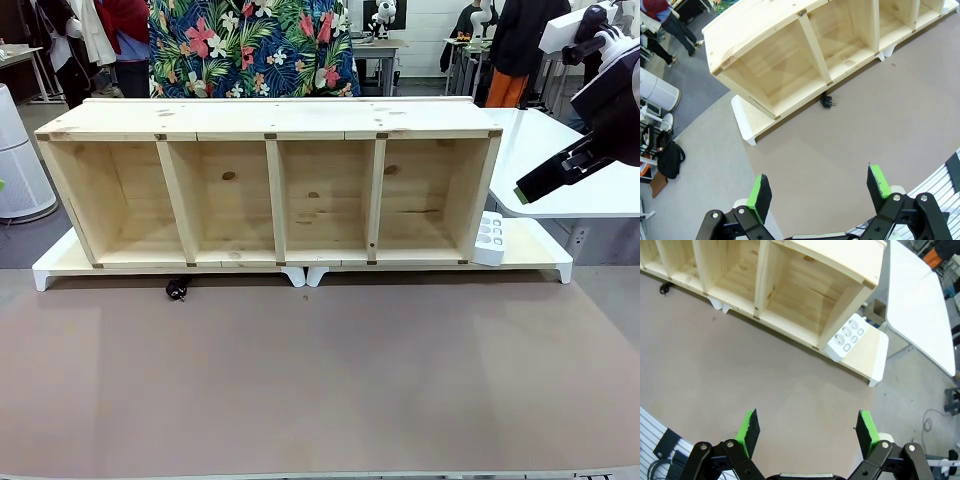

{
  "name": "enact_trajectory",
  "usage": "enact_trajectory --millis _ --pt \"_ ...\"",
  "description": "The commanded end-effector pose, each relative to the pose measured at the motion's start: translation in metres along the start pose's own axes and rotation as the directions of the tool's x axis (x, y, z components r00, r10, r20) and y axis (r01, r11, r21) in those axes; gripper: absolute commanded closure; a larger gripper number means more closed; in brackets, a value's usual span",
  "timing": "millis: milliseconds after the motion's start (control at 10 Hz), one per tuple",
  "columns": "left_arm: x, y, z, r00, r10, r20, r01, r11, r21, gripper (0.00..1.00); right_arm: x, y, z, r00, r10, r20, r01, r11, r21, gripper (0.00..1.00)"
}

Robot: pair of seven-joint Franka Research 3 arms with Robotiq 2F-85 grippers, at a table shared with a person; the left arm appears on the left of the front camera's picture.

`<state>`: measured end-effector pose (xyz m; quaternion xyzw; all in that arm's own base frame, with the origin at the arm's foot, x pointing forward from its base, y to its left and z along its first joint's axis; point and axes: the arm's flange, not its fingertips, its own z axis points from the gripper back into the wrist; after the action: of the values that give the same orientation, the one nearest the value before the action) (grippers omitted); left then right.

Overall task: Perform cable management.
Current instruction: When the cord part of the Power Cable appears at the lower middle area of the table and stops, grasp the cord part of the Power Cable.

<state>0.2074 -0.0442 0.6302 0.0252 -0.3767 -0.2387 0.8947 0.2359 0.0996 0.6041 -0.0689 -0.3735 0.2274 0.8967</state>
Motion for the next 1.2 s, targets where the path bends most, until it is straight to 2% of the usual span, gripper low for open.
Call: enact_trajectory --millis 0,1100 --pt "-0.0003 -0.0003 0.0015 1.000 0.006 0.003 -0.006 1.000 0.002 0.00 -0.0001 0.0004 0.0003 1.000 0.000 -0.001 0.000 1.000 -0.001 0.00" --pt "-0.0003 -0.0003 0.0015 1.000 0.006 0.003 -0.006 1.000 0.002 0.00 -0.0001 0.0004 0.0003 1.000 0.000 -0.001 0.000 1.000 -0.001 0.00"
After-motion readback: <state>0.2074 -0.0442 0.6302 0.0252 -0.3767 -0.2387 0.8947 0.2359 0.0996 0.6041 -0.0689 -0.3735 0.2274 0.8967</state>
